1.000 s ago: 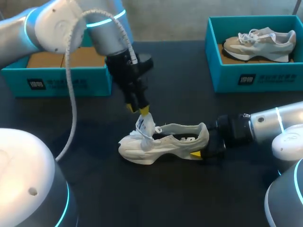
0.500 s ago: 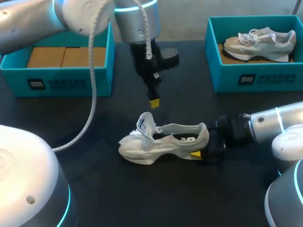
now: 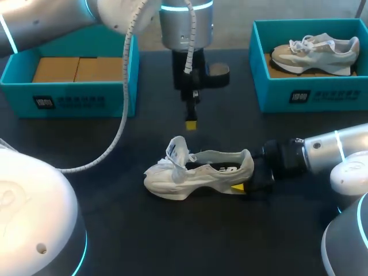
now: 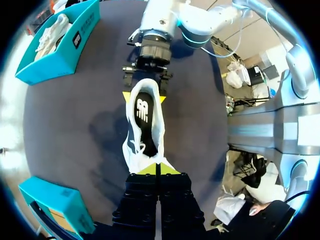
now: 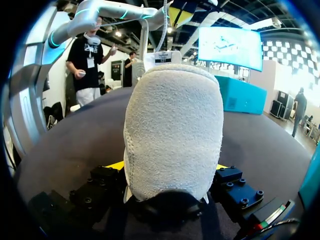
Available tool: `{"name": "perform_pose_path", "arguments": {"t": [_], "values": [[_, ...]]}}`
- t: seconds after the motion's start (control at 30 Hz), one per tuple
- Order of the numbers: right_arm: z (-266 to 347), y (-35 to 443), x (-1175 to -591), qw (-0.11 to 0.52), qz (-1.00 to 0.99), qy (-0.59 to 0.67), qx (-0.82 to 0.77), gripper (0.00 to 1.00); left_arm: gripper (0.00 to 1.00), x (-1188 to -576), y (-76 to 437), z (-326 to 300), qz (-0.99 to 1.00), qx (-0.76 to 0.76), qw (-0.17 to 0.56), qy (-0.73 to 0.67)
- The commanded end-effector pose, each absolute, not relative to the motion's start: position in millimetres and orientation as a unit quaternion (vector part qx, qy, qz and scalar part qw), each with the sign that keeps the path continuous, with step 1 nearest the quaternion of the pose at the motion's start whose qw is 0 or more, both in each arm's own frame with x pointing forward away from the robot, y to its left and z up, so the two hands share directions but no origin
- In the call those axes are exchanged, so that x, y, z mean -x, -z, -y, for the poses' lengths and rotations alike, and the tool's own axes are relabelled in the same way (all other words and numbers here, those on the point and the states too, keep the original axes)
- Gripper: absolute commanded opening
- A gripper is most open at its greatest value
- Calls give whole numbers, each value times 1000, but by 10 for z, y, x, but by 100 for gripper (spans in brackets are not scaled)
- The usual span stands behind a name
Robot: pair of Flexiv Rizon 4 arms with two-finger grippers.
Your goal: Take the shoe out of the shoebox, open the shoe tongue, remove and reinsert the insole, then place the shoe into the shoebox
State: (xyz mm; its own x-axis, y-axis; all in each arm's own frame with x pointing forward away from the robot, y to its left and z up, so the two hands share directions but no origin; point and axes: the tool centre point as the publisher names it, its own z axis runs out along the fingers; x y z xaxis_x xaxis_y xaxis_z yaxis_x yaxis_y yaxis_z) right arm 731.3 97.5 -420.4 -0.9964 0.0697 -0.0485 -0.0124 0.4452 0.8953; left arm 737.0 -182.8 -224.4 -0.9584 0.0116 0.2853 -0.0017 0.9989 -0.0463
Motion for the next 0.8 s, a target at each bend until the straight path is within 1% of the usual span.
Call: {"name": "perform_pose_path", "arguments": {"t": [0.03,0.33,0.8], "values": [[-973,4201,-7305,40,-850,-526,-17,0,0,-7374,2355,1912,989,21,141,-37],[-973,4201,-7305,40,-850,-526,-17,0,0,-7390,2634,2180,988,71,130,-43],[-973,4201,-7305,40,-850,-526,-17,0,0,-7390,2634,2180,988,71,130,-43]]}}
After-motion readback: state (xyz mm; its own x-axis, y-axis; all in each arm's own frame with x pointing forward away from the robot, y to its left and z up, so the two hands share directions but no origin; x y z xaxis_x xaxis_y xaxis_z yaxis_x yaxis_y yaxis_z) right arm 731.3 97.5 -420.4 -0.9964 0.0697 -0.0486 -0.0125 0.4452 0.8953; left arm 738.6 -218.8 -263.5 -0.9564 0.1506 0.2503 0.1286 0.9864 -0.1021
